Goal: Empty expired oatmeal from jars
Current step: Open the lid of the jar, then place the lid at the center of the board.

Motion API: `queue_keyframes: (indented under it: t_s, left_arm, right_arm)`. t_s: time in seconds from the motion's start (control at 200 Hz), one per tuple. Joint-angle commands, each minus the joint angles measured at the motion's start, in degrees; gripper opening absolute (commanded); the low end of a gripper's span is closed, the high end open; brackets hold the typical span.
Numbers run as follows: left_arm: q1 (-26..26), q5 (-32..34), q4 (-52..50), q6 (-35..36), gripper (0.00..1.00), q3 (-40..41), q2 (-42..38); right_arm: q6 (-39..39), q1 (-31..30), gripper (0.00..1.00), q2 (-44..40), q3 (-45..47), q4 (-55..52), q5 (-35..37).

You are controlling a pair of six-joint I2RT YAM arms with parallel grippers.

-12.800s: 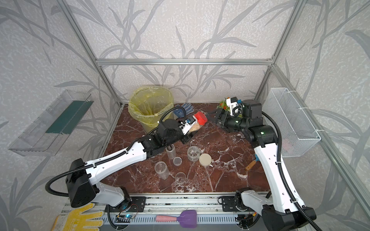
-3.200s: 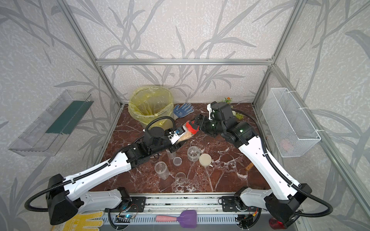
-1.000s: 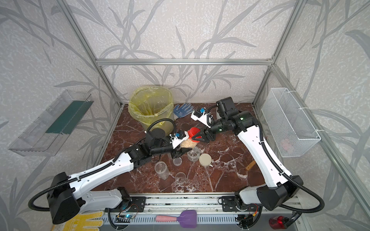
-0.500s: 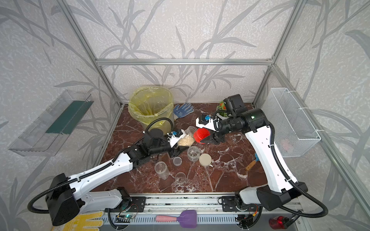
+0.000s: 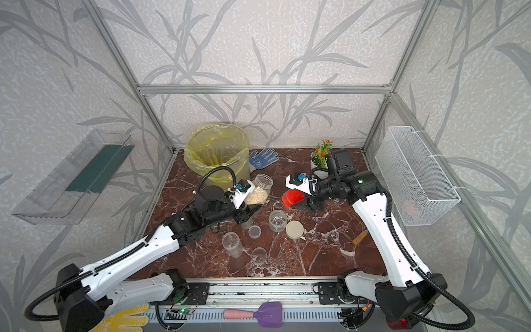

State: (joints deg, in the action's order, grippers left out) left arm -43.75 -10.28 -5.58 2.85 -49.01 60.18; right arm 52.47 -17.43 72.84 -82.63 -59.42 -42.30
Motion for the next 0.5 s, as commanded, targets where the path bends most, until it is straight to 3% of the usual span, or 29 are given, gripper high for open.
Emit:
queue_keyframes:
  t_s: [0.0, 0.105, 0.21, 0.385, 0.495]
  left_arm:
    - [-0.07, 4.53, -1.6, -3.83, 0.0, 0.7, -4.51]
    - [-0.09, 7.92, -4.16, -6.2, 0.0, 1.16, -7.43]
    - [-0.11, 11.25, -7.06, -7.5, 0.0, 1.7, -9.51]
    - [-0.09, 15.81, -10.48, -9.68, 0.0, 2.74, -12.66]
    - [-0.06, 17.37, -12.05, -10.61, 0.0, 3.11, -14.09]
  right_arm:
    - [-12.27, 0.73, 0.0, 3.63, 2.87, 11.92, 2.62]
    - [-21.53, 0.73, 0.0, 10.13, 2.34, 12.86, 4.97]
    - [-33.38, 0.26, 0.0, 15.99, 2.28, 15.17, 11.85]
    - [-42.45, -2.62, 0.0, 24.5, 1.98, 18.12, 21.91]
    - [-48.08, -5.78, 0.0, 30.24, 0.78, 21.2, 31.75]
